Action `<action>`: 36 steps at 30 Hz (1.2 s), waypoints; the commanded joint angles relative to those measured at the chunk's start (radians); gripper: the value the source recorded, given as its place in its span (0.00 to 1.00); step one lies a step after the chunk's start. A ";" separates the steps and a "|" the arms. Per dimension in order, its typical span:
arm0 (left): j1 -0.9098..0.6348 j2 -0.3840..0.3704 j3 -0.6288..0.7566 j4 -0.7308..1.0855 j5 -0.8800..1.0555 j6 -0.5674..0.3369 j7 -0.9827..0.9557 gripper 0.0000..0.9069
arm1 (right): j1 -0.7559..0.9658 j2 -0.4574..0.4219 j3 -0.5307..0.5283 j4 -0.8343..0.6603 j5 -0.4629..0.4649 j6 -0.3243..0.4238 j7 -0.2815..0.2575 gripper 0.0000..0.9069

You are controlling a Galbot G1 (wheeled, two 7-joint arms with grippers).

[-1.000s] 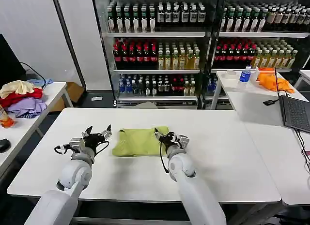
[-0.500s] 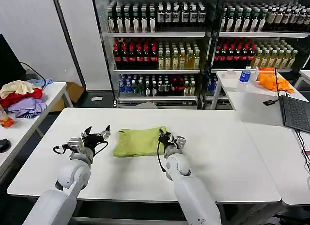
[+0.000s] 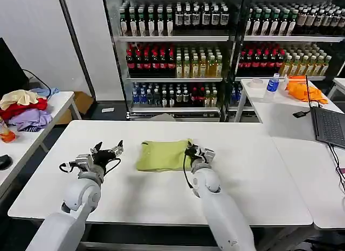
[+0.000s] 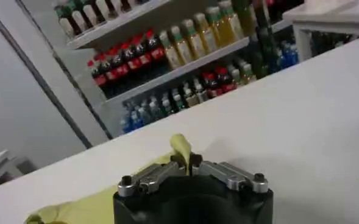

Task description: Fold and organize the clothes.

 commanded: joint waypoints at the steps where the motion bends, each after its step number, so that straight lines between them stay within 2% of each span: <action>1: 0.004 0.001 -0.001 -0.007 -0.001 0.004 0.000 1.00 | -0.006 -0.202 0.033 0.065 0.025 -0.044 -0.021 0.00; 7: 0.005 -0.001 0.003 -0.013 0.000 0.007 0.000 1.00 | -0.019 -0.297 0.073 0.083 0.042 -0.070 -0.055 0.00; 10: 0.004 -0.004 0.006 -0.013 0.001 0.007 0.000 1.00 | -0.029 -0.317 0.085 0.095 0.037 -0.080 -0.082 0.00; 12: 0.004 -0.008 0.008 -0.014 0.001 0.007 0.000 1.00 | -0.039 -0.320 0.088 0.113 0.030 -0.088 -0.103 0.82; 13: 0.005 -0.010 0.009 -0.014 0.002 0.007 0.000 1.00 | -0.042 -0.320 0.086 0.119 0.021 -0.087 -0.109 1.00; 17: 0.009 -0.015 0.011 -0.022 0.002 0.007 0.000 1.00 | -0.054 -0.309 0.070 0.130 -0.068 -0.060 -0.126 1.00; 20: 0.017 -0.017 0.011 -0.036 0.002 0.006 0.000 1.00 | -0.068 -0.306 0.069 0.150 -0.155 0.009 -0.121 1.00; 22: 0.026 -0.017 0.009 -0.053 0.001 0.003 0.003 1.00 | -0.095 -0.314 0.085 0.205 -0.243 0.045 -0.124 1.00; 27: 0.058 -0.010 -0.001 -0.096 0.001 -0.004 0.007 1.00 | -0.229 -0.372 0.165 0.388 -0.352 0.077 -0.145 1.00; 34: 0.134 -0.014 -0.012 -0.187 0.028 -0.002 0.006 1.00 | -0.515 -0.430 0.380 0.595 -0.369 0.091 -0.154 1.00; 35: 0.144 -0.017 -0.016 -0.203 0.035 -0.002 0.006 1.00 | -0.515 -0.430 0.380 0.595 -0.369 0.091 -0.154 1.00; 36: 0.151 -0.021 -0.018 -0.215 0.036 -0.002 0.007 1.00 | -0.569 -0.446 0.436 0.631 -0.349 0.123 -0.156 1.00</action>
